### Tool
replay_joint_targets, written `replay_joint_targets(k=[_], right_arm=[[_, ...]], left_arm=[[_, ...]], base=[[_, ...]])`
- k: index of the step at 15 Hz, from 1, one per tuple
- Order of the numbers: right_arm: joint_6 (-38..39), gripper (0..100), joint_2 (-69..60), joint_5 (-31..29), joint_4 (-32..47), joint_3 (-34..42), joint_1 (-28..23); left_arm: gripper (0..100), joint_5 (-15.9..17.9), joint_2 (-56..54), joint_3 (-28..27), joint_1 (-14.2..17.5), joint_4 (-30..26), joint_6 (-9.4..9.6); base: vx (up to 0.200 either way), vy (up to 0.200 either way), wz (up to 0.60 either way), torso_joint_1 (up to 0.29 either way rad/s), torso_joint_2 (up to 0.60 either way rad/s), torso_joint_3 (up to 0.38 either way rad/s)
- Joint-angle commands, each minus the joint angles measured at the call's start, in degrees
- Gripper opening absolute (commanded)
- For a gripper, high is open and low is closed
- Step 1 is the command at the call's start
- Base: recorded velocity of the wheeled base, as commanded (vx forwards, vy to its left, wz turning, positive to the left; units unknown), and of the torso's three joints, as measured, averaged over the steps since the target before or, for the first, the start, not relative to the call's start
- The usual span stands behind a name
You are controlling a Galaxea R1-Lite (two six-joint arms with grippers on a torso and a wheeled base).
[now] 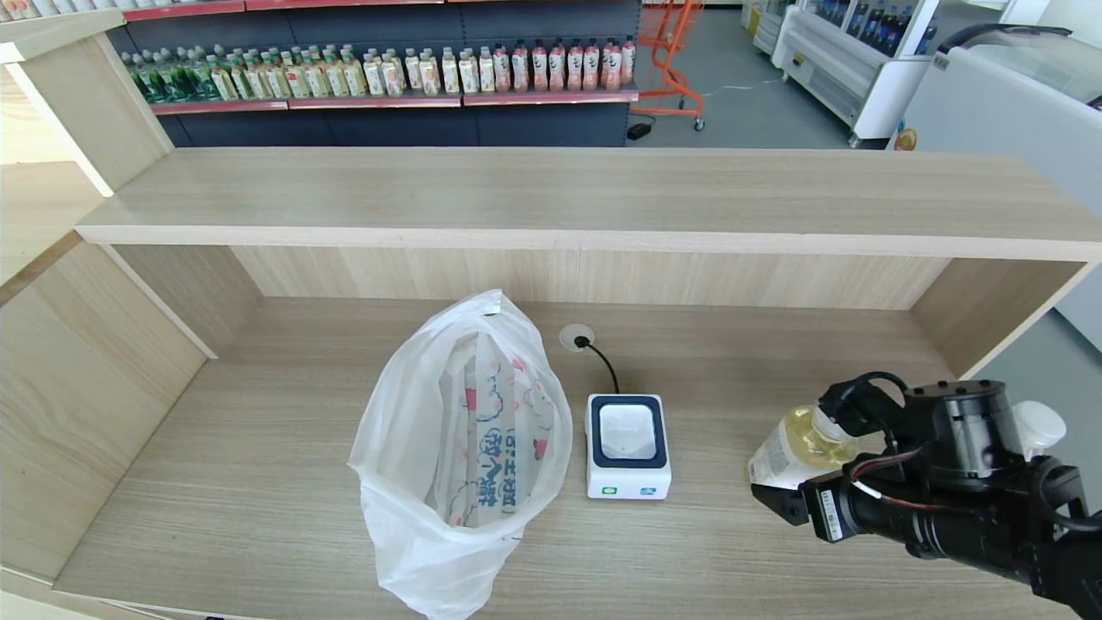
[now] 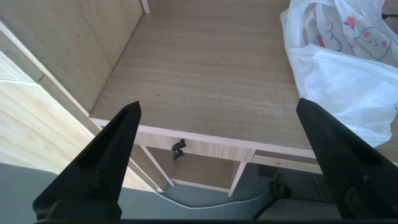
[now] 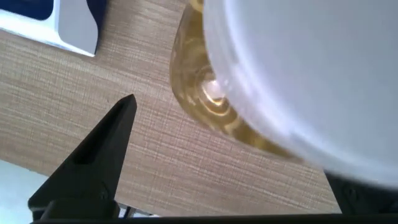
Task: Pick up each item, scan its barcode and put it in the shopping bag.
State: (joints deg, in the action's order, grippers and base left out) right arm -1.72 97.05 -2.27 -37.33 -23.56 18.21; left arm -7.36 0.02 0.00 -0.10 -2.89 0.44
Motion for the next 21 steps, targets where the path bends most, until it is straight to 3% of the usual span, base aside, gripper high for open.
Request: replay_joint_targets(k=[1, 6, 11, 15, 20, 21], right_arm=[[0.0, 100, 3.7, -0.4, -2.8, 0.4, 0.2], [0.0, 100, 7.1, -2.7, -12.1, 0.9, 0.2], [-0.2, 100, 7.9, -3.0, -17.7, 1.0, 1.4], [-0.4, 100, 8.5, -9.3, -20.7, 1.0, 4.1], [-0.4, 100, 9.6, -9.6, -25.3, 1.0, 4.8], [-0.5, 0, 9.8, -9.7, -25.7, 1.0, 4.7]], left_arm=[[100, 0.0, 0.0, 0.0, 0.0, 0.0, 0.0], [100, -0.1, 0.0, 0.0, 0.0, 0.0, 0.0], [100, 0.0, 0.1, 0.0, 0.0, 0.0, 0.0], [100, 0.0, 0.0, 0.0, 0.0, 0.0, 0.0], [100, 0.0, 0.1, 0.0, 0.0, 0.0, 0.0], [100, 0.0, 0.0, 0.0, 0.0, 0.0, 0.0]], base=[[0.0, 0.0, 0.0, 0.0, 0.0, 0.0], [0.0, 0.0, 0.0, 0.0, 0.0, 0.0], [0.0, 0.0, 0.0, 0.0, 0.0, 0.0], [0.0, 0.0, 0.0, 0.0, 0.0, 0.0], [0.0, 0.0, 0.0, 0.0, 0.0, 0.0], [0.0, 0.0, 0.0, 0.0, 0.0, 0.0]])
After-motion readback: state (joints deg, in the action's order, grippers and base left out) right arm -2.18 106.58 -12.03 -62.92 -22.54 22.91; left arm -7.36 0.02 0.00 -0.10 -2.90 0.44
